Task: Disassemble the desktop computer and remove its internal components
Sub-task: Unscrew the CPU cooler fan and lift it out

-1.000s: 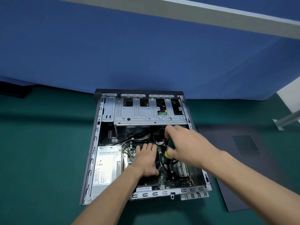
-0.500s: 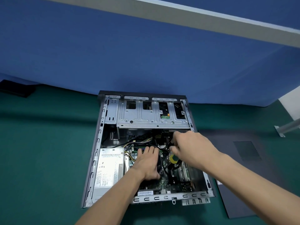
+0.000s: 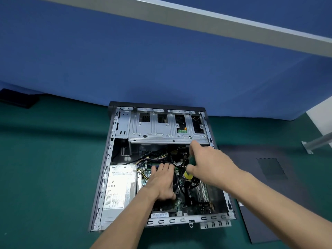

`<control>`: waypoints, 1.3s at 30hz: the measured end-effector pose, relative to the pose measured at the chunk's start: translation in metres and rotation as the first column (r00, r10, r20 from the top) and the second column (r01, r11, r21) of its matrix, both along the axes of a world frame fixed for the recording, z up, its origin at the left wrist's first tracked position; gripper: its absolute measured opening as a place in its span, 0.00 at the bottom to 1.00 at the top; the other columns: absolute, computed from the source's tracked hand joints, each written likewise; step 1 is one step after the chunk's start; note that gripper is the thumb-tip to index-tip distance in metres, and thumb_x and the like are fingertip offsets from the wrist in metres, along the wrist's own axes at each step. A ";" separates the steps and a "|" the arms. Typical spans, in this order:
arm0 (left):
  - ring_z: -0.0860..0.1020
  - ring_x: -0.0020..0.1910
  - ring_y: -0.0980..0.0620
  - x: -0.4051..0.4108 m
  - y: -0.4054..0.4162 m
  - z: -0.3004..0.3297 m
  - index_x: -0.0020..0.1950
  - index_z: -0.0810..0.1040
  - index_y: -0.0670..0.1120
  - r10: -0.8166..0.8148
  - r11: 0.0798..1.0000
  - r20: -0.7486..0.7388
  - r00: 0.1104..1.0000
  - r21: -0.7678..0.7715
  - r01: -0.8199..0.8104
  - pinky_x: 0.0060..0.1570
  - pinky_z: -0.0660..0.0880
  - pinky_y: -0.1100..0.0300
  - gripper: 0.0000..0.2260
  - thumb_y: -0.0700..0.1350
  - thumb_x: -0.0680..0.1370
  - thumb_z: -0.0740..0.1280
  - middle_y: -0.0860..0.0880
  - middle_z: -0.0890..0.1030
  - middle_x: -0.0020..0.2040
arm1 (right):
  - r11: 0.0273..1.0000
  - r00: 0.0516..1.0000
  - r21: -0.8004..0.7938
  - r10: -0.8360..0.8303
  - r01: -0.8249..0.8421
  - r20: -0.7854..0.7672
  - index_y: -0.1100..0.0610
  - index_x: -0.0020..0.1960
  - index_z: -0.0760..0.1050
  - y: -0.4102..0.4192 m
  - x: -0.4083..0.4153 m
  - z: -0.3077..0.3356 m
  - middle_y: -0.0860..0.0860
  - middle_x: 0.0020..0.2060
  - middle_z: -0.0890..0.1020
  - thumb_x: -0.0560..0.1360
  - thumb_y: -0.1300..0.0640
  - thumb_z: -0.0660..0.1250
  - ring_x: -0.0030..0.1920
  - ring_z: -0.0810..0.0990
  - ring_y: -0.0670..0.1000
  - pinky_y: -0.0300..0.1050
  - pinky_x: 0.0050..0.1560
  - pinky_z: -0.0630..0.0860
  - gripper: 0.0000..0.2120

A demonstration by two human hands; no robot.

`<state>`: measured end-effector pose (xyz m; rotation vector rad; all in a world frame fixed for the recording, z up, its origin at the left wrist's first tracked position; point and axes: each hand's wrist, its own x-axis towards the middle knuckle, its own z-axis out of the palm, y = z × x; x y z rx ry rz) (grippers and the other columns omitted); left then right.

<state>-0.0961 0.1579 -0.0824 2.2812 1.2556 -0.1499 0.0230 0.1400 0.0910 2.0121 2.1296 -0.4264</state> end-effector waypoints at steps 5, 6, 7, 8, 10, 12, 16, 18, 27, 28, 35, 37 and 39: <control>0.64 0.58 0.49 -0.001 0.000 0.005 0.63 0.62 0.45 0.014 0.999 0.025 1.000 -0.029 -0.014 0.62 0.59 0.51 0.36 0.54 0.63 0.76 0.48 0.66 0.60 | 0.997 0.997 0.038 0.060 -0.062 0.046 0.55 0.51 0.63 -0.001 -0.004 0.001 0.57 0.49 0.79 0.78 0.47 0.57 0.49 0.78 0.59 0.46 0.39 0.65 0.12; 0.64 0.58 0.49 -0.001 0.000 0.005 0.63 0.62 0.45 0.017 0.999 0.031 0.999 -0.029 -0.016 0.62 0.59 0.51 0.36 0.54 0.63 0.76 0.48 0.66 0.60 | 0.999 0.999 -0.006 0.049 -0.049 0.001 0.55 0.51 0.61 -0.001 -0.005 0.003 0.56 0.49 0.79 0.77 0.48 0.59 0.48 0.77 0.59 0.46 0.39 0.65 0.11; 0.64 0.59 0.49 -0.001 0.000 0.005 0.63 0.62 0.45 0.018 0.999 0.033 0.999 -0.031 -0.017 0.62 0.59 0.50 0.36 0.54 0.63 0.76 0.48 0.66 0.60 | 0.999 0.999 -0.017 0.032 -0.032 -0.003 0.55 0.51 0.61 -0.002 -0.005 0.003 0.56 0.48 0.79 0.77 0.48 0.60 0.48 0.77 0.59 0.46 0.39 0.65 0.12; 0.64 0.59 0.49 -0.001 -0.001 0.006 0.63 0.62 0.45 0.017 0.999 0.030 0.999 -0.034 -0.016 0.63 0.59 0.50 0.36 0.54 0.63 0.76 0.48 0.66 0.60 | 1.000 0.999 0.011 0.010 -0.010 0.043 0.55 0.51 0.61 -0.003 -0.006 0.002 0.55 0.48 0.79 0.77 0.45 0.60 0.48 0.78 0.59 0.46 0.38 0.65 0.15; 0.64 0.58 0.49 0.000 -0.002 0.006 0.63 0.62 0.44 0.013 1.000 0.020 1.000 -0.023 -0.013 0.63 0.59 0.50 0.36 0.53 0.63 0.76 0.48 0.66 0.60 | 0.993 0.983 0.115 -0.014 -0.007 0.184 0.55 0.52 0.64 -0.004 -0.005 0.002 0.54 0.48 0.80 0.78 0.38 0.55 0.50 0.79 0.58 0.47 0.37 0.64 0.20; 0.64 0.57 0.49 0.000 -0.003 0.007 0.61 0.63 0.44 0.009 1.000 0.008 1.000 -0.009 -0.009 0.63 0.59 0.49 0.33 0.52 0.63 0.75 0.47 0.67 0.59 | 0.994 0.986 0.099 0.019 -0.036 0.167 0.57 0.53 0.66 -0.001 -0.002 0.001 0.56 0.50 0.80 0.79 0.41 0.54 0.51 0.79 0.59 0.47 0.39 0.64 0.18; 0.64 0.58 0.49 -0.001 0.000 0.005 0.61 0.62 0.45 0.011 0.999 0.024 1.000 -0.035 -0.010 0.63 0.59 0.49 0.33 0.52 0.64 0.75 0.48 0.67 0.59 | 0.998 1.000 -0.058 0.007 -0.006 0.010 0.55 0.53 0.63 0.002 0.001 0.005 0.54 0.47 0.78 0.76 0.47 0.60 0.47 0.76 0.58 0.46 0.40 0.65 0.13; 0.63 0.60 0.50 -0.001 0.001 0.005 0.65 0.61 0.45 0.013 0.999 0.038 0.999 -0.048 -0.011 0.64 0.58 0.50 0.36 0.53 0.64 0.75 0.49 0.67 0.61 | 0.998 0.992 0.021 -0.061 0.059 0.108 0.55 0.53 0.65 0.002 0.003 0.003 0.53 0.48 0.79 0.77 0.39 0.57 0.49 0.77 0.58 0.47 0.39 0.65 0.19; 0.64 0.64 0.45 0.001 -0.006 0.008 0.67 0.61 0.44 -0.003 1.000 -0.033 0.999 0.030 0.004 0.69 0.54 0.42 0.37 0.53 0.65 0.74 0.45 0.66 0.65 | 0.999 0.989 0.014 -0.047 0.045 0.139 0.54 0.51 0.62 0.003 0.000 0.004 0.52 0.47 0.79 0.76 0.39 0.59 0.47 0.77 0.57 0.46 0.38 0.65 0.19; 0.64 0.65 0.44 0.001 -0.006 0.009 0.67 0.60 0.43 -0.005 0.999 -0.045 0.999 0.032 0.006 0.70 0.53 0.41 0.37 0.53 0.65 0.74 0.44 0.66 0.66 | 0.997 0.981 0.057 -0.052 0.042 0.185 0.55 0.51 0.63 0.002 0.000 0.003 0.52 0.48 0.79 0.77 0.37 0.55 0.48 0.78 0.57 0.47 0.38 0.64 0.20; 0.64 0.61 0.48 0.001 -0.001 0.009 0.65 0.61 0.44 -0.004 1.000 0.008 1.000 -0.022 0.005 0.67 0.55 0.47 0.34 0.52 0.65 0.74 0.47 0.67 0.62 | 0.998 0.999 -0.050 -0.043 0.043 0.005 0.54 0.51 0.60 0.002 0.001 0.005 0.53 0.46 0.77 0.78 0.45 0.58 0.45 0.75 0.58 0.47 0.39 0.65 0.13; 0.64 0.61 0.48 0.001 -0.002 0.008 0.64 0.61 0.44 -0.001 1.000 0.021 1.000 -0.028 0.002 0.67 0.55 0.47 0.34 0.52 0.65 0.74 0.47 0.67 0.61 | 0.999 0.996 0.033 -0.046 0.043 0.083 0.55 0.50 0.61 0.003 0.005 0.004 0.54 0.47 0.78 0.79 0.42 0.55 0.48 0.77 0.59 0.48 0.39 0.66 0.16; 0.64 0.59 0.49 0.000 -0.003 0.008 0.62 0.62 0.45 0.003 1.000 0.030 1.000 -0.017 -0.002 0.65 0.56 0.48 0.33 0.52 0.64 0.74 0.48 0.67 0.59 | 0.999 1.000 -0.048 0.012 -0.013 -0.026 0.55 0.52 0.64 0.005 0.008 0.004 0.55 0.49 0.78 0.79 0.47 0.57 0.49 0.77 0.59 0.48 0.42 0.68 0.11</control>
